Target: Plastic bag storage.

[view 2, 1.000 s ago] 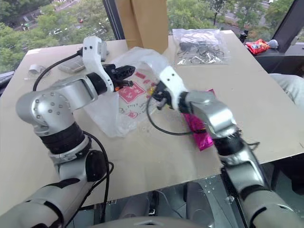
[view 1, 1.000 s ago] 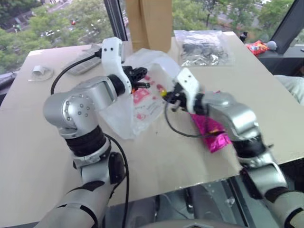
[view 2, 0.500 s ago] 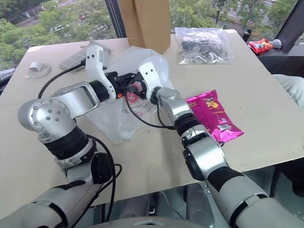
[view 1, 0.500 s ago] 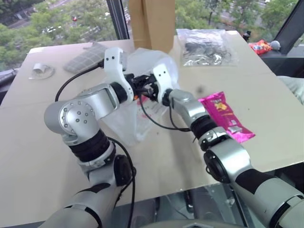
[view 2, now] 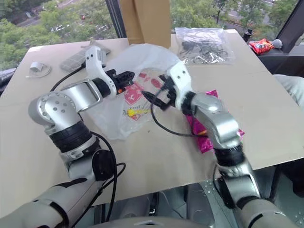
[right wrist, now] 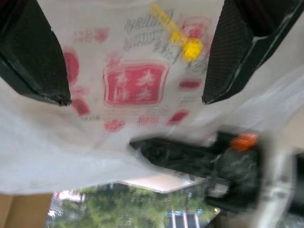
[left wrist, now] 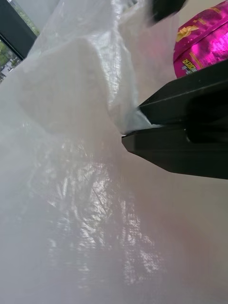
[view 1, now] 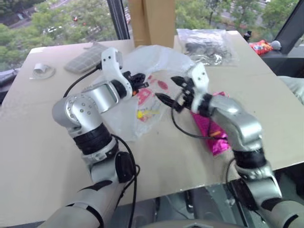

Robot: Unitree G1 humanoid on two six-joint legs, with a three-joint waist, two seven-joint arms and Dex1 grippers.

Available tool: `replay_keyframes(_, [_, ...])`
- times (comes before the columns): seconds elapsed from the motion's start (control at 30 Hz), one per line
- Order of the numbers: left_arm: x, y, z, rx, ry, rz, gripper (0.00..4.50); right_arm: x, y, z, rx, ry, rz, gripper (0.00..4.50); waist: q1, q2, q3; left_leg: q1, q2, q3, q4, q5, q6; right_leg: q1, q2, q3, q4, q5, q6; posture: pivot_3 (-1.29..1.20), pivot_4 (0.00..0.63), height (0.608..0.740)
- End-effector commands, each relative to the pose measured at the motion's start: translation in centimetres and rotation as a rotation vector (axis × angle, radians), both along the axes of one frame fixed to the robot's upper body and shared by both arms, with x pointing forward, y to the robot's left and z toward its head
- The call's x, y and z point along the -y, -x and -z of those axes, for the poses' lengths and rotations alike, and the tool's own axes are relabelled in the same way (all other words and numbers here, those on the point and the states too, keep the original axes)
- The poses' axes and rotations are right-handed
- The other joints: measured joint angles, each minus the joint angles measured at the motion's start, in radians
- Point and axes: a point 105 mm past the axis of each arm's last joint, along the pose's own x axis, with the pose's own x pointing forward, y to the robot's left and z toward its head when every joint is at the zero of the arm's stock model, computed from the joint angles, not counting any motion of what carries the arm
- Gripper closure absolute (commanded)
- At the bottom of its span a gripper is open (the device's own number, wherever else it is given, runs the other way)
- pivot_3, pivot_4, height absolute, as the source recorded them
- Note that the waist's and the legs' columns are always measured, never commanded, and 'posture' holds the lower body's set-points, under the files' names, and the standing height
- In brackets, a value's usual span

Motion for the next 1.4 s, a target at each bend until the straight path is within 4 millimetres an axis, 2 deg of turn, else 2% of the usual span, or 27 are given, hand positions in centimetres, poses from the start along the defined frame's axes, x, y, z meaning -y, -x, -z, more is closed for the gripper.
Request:
replay_keyframes(0.03, [0.9, -0.5, -1.6, 0.072, -0.021, 0.04, 4.5, 4.5, 3.7, 0.1, -0.04, -0.003, 0.089, 0.04, 0.01, 0.0, 0.0, 0.0, -0.001, 0.0, 0.0, 0.0, 0.0, 0.0, -0.001, 0.0, 0.0, 0.0, 0.0, 0.0, 0.15, 0.74])
replay_keyframes(0.13, [1.7, -1.0, -1.5, 0.078, -0.042, 0.07, 4.5, 7.1, 6.5, 1.2, -0.086, 0.001, 0.189, 0.04, 0.022, 0.0, 0.0, -0.001, -0.002, 0.0, 0.001, 0.0, 0.001, 0.001, -0.001, 0.0, -0.001, 0.0, 0.0, 0.0, 0.15, 0.74])
replay_keyframes(0.27, [2.7, -1.4, -1.6, 0.102, -0.08, 0.113, 4.5, 10.6, 7.7, 2.5, -0.168, -0.046, 0.444, 0.04, 0.021, 0.0, 0.0, 0.002, -0.001, 0.002, 0.001, 0.0, 0.001, 0.001, -0.001, 0.002, 0.002, 0.0, 0.001, 0.0, 0.15, 0.74])
replay_keyframes(0.37, [3.3, -1.8, -1.6, 0.117, -0.095, 0.14, 4.5, 13.7, 9.5, 5.2, -0.33, -0.113, 0.628, 0.04, 0.023, 0.0, 0.0, 0.002, -0.001, 0.001, 0.001, 0.0, 0.001, 0.001, 0.0, 0.001, 0.005, 0.0, 0.0, 0.0, 0.15, 0.74])
replay_keyframes(0.43, [3.7, -1.9, -1.5, 0.123, -0.104, 0.154, 4.5, 14.4, 11.2, 7.0, -0.44, -0.176, 0.674, 0.04, 0.024, 0.0, 0.0, 0.003, -0.001, 0.002, 0.001, 0.0, 0.001, 0.002, -0.001, 0.002, 0.005, 0.0, 0.0, 0.0, 0.15, 0.74])
replay_keyframes(0.53, [4.1, -2.2, -1.4, 0.125, -0.109, 0.17, 4.5, 14.3, 13.4, 8.3, -0.557, -0.311, 0.702, 0.04, 0.02, 0.0, 0.0, 0.002, -0.001, 0.003, 0.002, -0.001, 0.003, 0.002, -0.001, 0.003, 0.005, 0.0, 0.001, 0.0, 0.15, 0.74])
replay_keyframes(0.6, [4.3, -2.3, -1.3, 0.125, -0.11, 0.178, 4.5, 14.5, 14.1, 8.9, -0.612, -0.386, 0.753, 0.04, 0.02, 0.0, 0.0, 0.004, 0.0, 0.003, 0.002, -0.002, 0.005, 0.003, -0.001, 0.004, 0.005, 0.0, 0.001, 0.0, 0.15, 0.74])
replay_keyframes(0.73, [4.6, -2.5, -1.4, 0.129, -0.111, 0.188, 4.5, 15.7, 12.6, 10.2, -0.672, -0.503, 0.843, 0.04, 0.014, 0.0, 0.0, 0.004, 0.003, 0.007, 0.004, -0.002, 0.006, 0.003, 0.001, 0.005, 0.005, -0.001, 0.003, 0.0, 0.15, 0.74])
replay_keyframes(0.97, [3.9, -2.3, -1.9, 0.142, -0.119, 0.17, 4.5, 16.1, 8.3, 11.9, -0.7, -0.59, 0.823, 0.04, 0.016, 0.0, 0.0, 0.005, 0.005, 0.008, 0.009, -0.002, 0.006, 0.004, 0.007, 0.006, 0.006, -0.002, 0.003, 0.0, 0.15, 0.74])
replay_keyframes(1.1, [2.9, -2.1, -2.1, 0.147, -0.124, 0.139, 4.5, 16.5, 6.2, 13.2, -0.695, -0.58, 0.833, 0.04, 0.015, -0.001, -0.001, 0.005, 0.005, 0.009, 0.009, -0.002, 0.006, 0.004, 0.007, 0.007, 0.006, 0.0, 0.001, 0.0, 0.15, 0.74])
replay_keyframes(1.13, [2.8, -2.0, -2.1, 0.147, -0.124, 0.133, 4.5, 16.6, 5.9, 13.6, -0.689, -0.56, 0.841, 0.42, 0.015, -0.001, -0.001, 0.005, 0.005, 0.009, 0.009, -0.002, 0.006, 0.004, 0.007, 0.007, 0.006, 0.0, 0.001, 0.0, 0.15, 0.74])
replay_keyframes(1.23, [2.6, -1.8, -2.1, 0.145, -0.122, 0.123, 4.5, 16.6, 5.6, 14.2, -0.675, -0.519, 0.836, 1.19, 0.017, -0.002, -0.001, 0.005, 0.005, 0.009, 0.009, -0.002, 0.006, 0.005, 0.007, 0.007, 0.006, 0.0, 0.001, 0.0, 0.15, 0.74])
replay_keyframes(1.3, [2.5, -1.8, -2.1, 0.145, -0.122, 0.118, 4.5, 16.4, 5.4, 14.0, -0.637, -0.494, 0.817, 2.24, 0.017, -0.002, -0.002, 0.005, 0.005, 0.008, 0.009, -0.002, 0.006, 0.005, 0.007, 0.007, 0.006, 0.0, 0.001, 0.0, 0.15, 0.74])
replay_keyframes(1.37, [2.4, -1.7, -2.1, 0.144, -0.12, 0.113, 4.5, 16.3, 5.4, 13.6, -0.602, -0.496, 0.797, 2.74, 0.017, -0.002, -0.002, 0.005, 0.005, 0.009, 0.009, -0.002, 0.006, 0.005, 0.007, 0.007, 0.006, 0.0, 0.001, 0.0, 0.15, 0.74])
replay_keyframes(1.4, [2.3, -1.7, -2.0, 0.142, -0.118, 0.111, 4.5, 16.3, 5.4, 13.3, -0.582, -0.499, 0.789, 3.27, 0.016, -0.002, -0.002, 0.006, 0.005, 0.009, 0.009, -0.002, 0.006, 0.005, 0.007, 0.007, 0.006, 0.0, 0.001, 0.0, 0.15, 0.74])
